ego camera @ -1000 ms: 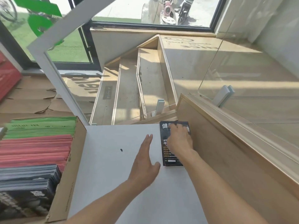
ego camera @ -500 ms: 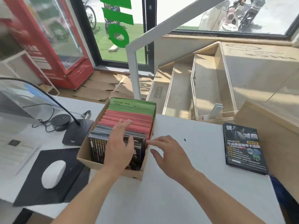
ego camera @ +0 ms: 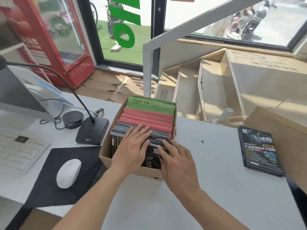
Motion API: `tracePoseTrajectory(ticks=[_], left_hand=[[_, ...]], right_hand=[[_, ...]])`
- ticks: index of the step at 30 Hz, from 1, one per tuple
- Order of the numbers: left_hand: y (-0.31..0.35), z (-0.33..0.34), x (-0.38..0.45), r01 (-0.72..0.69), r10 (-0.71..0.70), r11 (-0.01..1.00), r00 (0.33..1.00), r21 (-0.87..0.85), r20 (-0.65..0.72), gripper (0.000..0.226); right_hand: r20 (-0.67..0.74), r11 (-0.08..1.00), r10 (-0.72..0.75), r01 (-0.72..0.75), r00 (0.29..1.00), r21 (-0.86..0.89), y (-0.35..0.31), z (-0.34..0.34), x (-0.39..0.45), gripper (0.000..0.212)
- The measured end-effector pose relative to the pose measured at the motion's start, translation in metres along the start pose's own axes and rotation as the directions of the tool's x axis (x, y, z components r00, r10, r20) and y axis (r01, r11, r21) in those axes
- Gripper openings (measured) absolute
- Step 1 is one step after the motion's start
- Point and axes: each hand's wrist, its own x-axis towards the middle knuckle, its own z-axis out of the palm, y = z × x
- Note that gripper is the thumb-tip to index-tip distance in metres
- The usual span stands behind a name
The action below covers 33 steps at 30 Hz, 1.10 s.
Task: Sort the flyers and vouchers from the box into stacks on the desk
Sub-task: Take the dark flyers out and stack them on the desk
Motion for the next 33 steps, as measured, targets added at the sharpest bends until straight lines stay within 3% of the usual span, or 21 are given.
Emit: tracePoseTrajectory(ticks=[8,12,15,18,20,24,27,30,33], left_hand=[[-0.005,0.001,-0.005,-0.020,0.020,0.999,1.000,-0.027,-0.003,0.048],[-0.008,0.000,-0.009,-0.074,0.071,0.996,0.996,-0.051,-0.059,0.048],[-0.009,0.001,-0.010,-0.132,0.120,0.988,0.984,-0.077,-0.134,0.037],[-0.009,-0.004,-0.012,-0.178,0.142,0.972,0.966,-0.154,-0.216,0.031],[-0.008,-0.019,-0.013,-0.227,0.187,0.957,0.958,-0.181,-0.217,0.036],[0.003,-0.079,-0.003,-0.302,0.292,0.952,0.943,-0.040,-0.162,0.035],[0.023,-0.112,0.008,-0.216,0.195,0.953,0.974,-0.211,-0.117,0.020],[0.048,-0.114,0.013,-0.045,-0.006,0.794,0.997,-0.606,-0.081,0.006],[0.076,-0.097,0.013,0.073,-0.184,0.501,0.983,-0.863,-0.023,0.010]], right_hand=[[-0.194,0.998,0.007,0.005,0.981,0.058,-0.014,0.003,-0.013,0.042],[-0.138,0.949,0.165,-0.119,0.977,0.293,-0.021,-0.001,-0.009,0.045],[-0.042,0.919,0.236,-0.209,0.971,0.335,-0.026,-0.003,-0.004,0.034],[0.007,0.806,0.368,-0.322,0.930,0.497,-0.030,-0.012,0.003,0.032],[-0.039,0.761,0.354,-0.264,0.935,0.593,-0.035,-0.026,0.009,0.034],[-0.057,0.605,0.336,-0.169,0.940,0.778,-0.044,-0.078,0.032,0.039],[-0.115,0.538,0.331,-0.087,0.937,0.838,-0.039,-0.118,0.053,0.036],[-0.085,0.523,0.412,-0.159,0.907,0.837,-0.013,-0.131,0.063,0.035],[0.089,0.338,0.542,-0.314,0.836,0.887,0.012,-0.126,0.055,0.039]])
